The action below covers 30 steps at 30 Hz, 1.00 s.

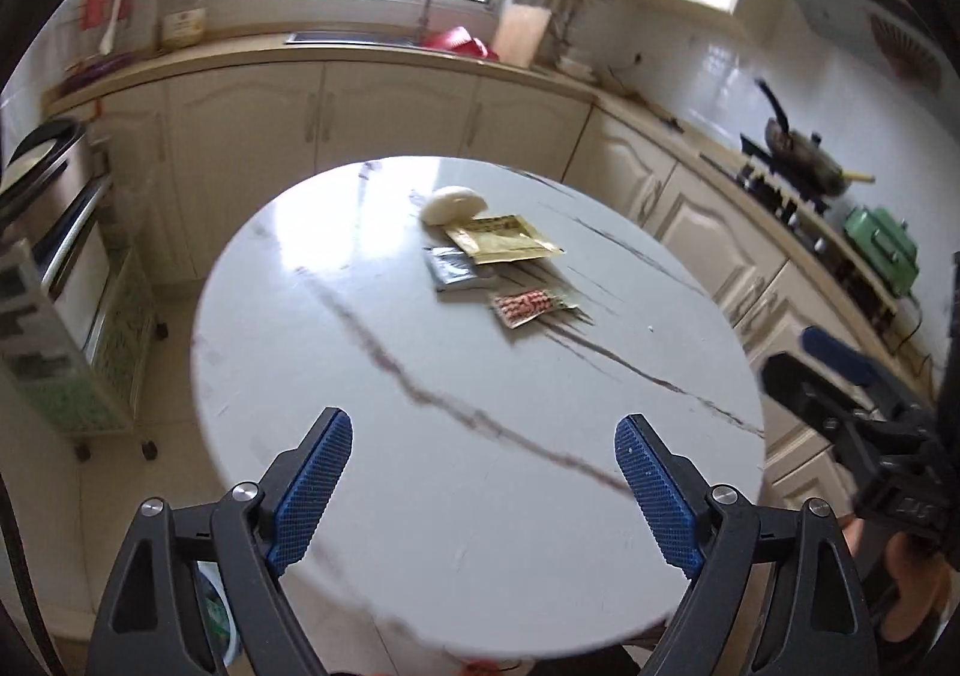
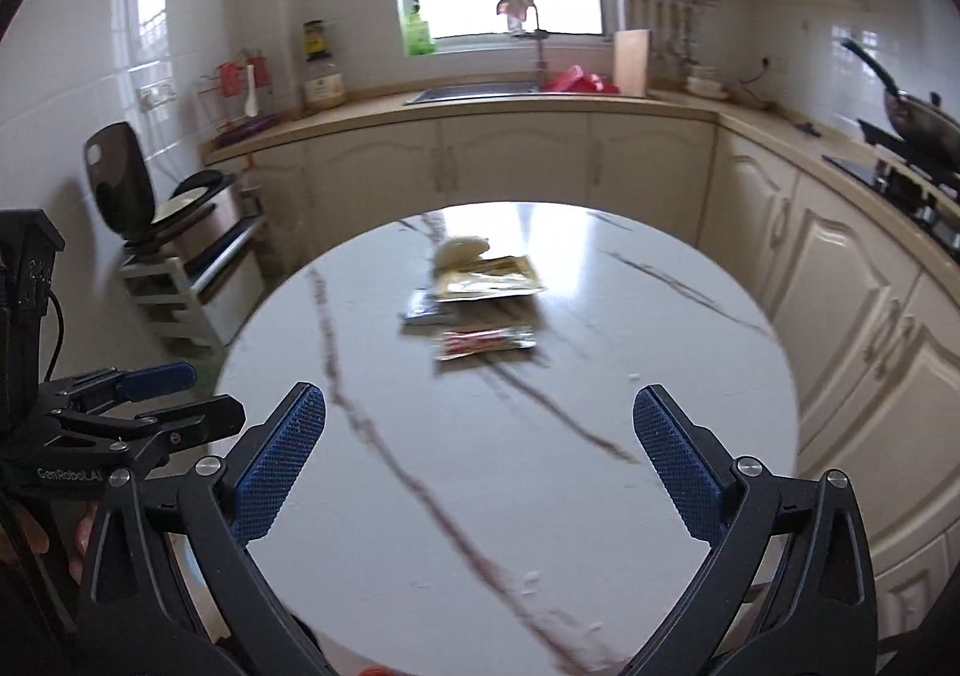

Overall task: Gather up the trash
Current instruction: 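Bring both open tools back over the table, then grasp the silver foil packet with the left tool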

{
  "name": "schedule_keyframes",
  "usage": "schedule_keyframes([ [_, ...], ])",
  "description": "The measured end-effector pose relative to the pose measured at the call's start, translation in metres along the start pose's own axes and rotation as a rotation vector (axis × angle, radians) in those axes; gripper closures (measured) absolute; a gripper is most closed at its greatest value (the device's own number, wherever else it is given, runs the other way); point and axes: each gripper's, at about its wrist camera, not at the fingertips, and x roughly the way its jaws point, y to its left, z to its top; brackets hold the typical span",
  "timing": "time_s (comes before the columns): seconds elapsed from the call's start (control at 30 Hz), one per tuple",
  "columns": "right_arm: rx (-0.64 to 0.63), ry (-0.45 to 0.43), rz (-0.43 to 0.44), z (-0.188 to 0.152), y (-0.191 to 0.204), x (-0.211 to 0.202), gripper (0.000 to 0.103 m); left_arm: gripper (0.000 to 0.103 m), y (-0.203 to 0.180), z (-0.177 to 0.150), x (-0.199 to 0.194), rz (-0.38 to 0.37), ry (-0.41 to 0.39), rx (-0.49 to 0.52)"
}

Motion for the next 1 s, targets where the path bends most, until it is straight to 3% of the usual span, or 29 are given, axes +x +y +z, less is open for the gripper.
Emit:
schedule_keyframes([
  [0.37, 0.082, 0.079, 0.001, 0.014, -0.061, 0.055, 0.0, 0.016, -0.02, 0.094, 0.138, 0.084, 0.117, 0.061],
  [0.6, 0.116, 0.162, 0.006, 0.02, -0.067, 0.11, 0.0, 0.017, -0.002, 0.12, 0.223, 0.14, 0.201, 0.034],
  [0.7, 0.126, 0.186, 0.012, 0.022, -0.069, 0.127, 0.0, 0.018, 0.008, 0.127, 0.247, 0.119, 0.225, -0.005],
  [0.83, 0.121, 0.205, 0.009, 0.025, -0.069, 0.143, 0.0, 0.018, 0.011, 0.138, 0.26, 0.112, 0.199, 0.003],
  [1.0, 0.121, 0.218, 0.007, 0.028, -0.066, 0.153, 0.0, 0.031, 0.007, 0.135, 0.269, 0.144, 0.18, 0.076],
])
